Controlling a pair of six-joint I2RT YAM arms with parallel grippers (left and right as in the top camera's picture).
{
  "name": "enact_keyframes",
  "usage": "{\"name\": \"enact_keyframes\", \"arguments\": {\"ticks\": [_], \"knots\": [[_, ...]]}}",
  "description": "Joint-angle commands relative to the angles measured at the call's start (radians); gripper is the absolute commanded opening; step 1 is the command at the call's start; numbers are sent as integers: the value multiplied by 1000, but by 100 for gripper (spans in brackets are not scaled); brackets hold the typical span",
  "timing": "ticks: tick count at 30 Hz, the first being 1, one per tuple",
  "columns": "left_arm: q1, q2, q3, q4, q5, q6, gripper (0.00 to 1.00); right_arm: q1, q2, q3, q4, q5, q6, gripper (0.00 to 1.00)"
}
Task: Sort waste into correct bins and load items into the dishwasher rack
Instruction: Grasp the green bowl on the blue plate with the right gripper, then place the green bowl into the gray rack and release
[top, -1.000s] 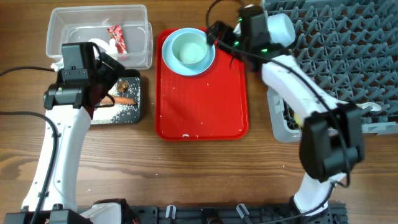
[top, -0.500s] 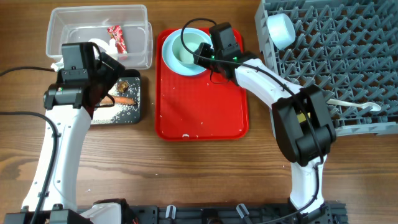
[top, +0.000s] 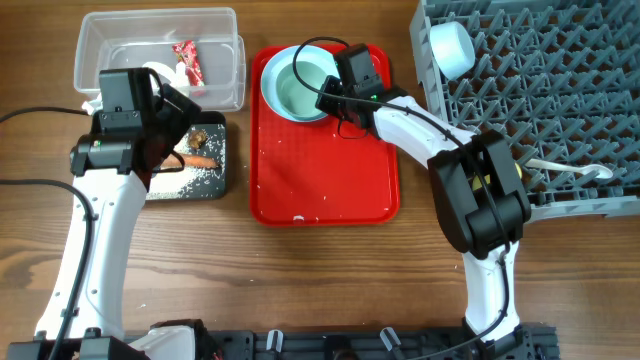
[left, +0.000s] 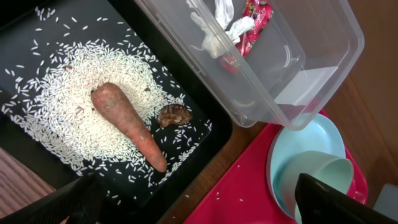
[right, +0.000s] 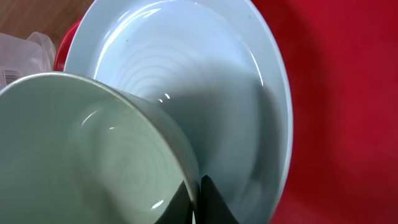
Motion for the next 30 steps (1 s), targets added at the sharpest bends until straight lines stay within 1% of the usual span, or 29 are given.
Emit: {"name": "enact_keyframes", "arguments": {"ticks": [1,5,8,11,13,14,17,18,20,21,22,27,28,30], "knots": [[-3,3,-5,2,-3,9,100,-4,-8,28,-8,-13,-15,4],[-3,3,-5,2,-3,9,100,-21,-107,28,-41,-9,-121,4],[-3,3,-5,3,-3,9,100,-36,-203,28,-106,43,-217,4],[-3,3,-5,2,-3,9,100,-58,-336,28,-236,195,-299,4],[-3,3,-5,3,-3,9,100,-78,-430,28,-338,330,-317,4],[-3,3,-5,2,-3,9,100,-95,-488,28,-405,412,-313,4],[-3,3,-5,3,-3,9,100,-144,-588,28,-577,603,-297,4],[-3,3,-5,2,-3,9,100,-164,-611,28,-666,705,-238,4],[-3,3,-5,2,-3,9,100,-191,-621,27,-790,858,-126,4],[-3,3,-5,2,-3,9,100,-212,-619,20,-867,966,-43,4],[-3,3,-5,3,-3,9,100,-221,-614,12,-889,1009,-19,4],[-3,3,-5,2,-3,9,100,-225,-561,-52,-876,1197,-27,4],[-3,3,-5,2,-3,9,100,-225,-548,-52,-872,1236,-50,4],[-3,3,-5,2,-3,9,100,-225,-511,-52,-809,1321,-204,4]]}}
